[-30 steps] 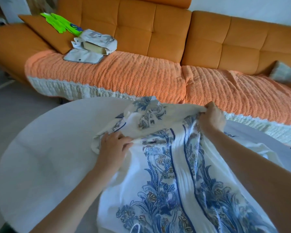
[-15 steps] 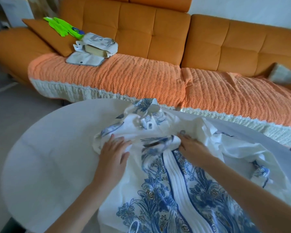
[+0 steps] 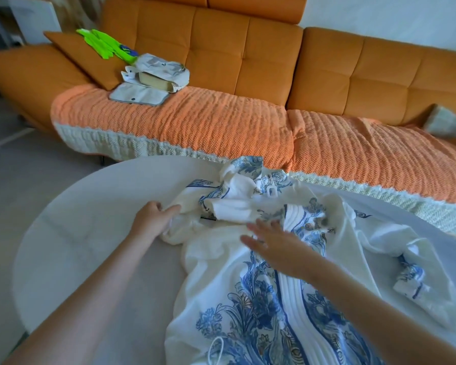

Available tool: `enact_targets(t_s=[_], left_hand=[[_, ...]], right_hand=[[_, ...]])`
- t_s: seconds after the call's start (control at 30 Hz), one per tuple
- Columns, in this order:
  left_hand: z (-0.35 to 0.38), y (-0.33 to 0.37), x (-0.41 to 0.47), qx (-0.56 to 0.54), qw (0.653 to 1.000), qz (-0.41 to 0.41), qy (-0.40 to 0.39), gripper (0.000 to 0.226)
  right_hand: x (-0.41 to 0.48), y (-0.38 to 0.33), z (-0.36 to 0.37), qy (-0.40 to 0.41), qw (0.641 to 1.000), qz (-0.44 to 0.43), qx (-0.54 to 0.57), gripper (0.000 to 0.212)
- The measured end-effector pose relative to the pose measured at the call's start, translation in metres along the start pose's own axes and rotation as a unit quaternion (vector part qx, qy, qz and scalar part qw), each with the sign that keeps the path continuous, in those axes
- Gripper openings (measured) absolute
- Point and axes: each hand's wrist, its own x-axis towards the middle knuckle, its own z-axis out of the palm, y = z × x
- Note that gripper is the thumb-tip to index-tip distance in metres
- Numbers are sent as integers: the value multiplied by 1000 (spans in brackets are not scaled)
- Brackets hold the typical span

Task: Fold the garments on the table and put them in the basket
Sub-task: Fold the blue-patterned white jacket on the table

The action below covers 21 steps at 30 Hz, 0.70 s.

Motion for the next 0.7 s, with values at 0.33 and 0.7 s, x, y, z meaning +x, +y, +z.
enact_targets(t_s=[0.33, 0.7], left_hand=[[-41, 4, 0, -496, 855, -91, 117, 31], [-71, -36, -27, -96, 964, -114, 220, 81]], right_hand=[[14, -2, 32, -17, 998, 60, 26, 70], [12, -11, 12, 124, 984, 5, 132, 51]])
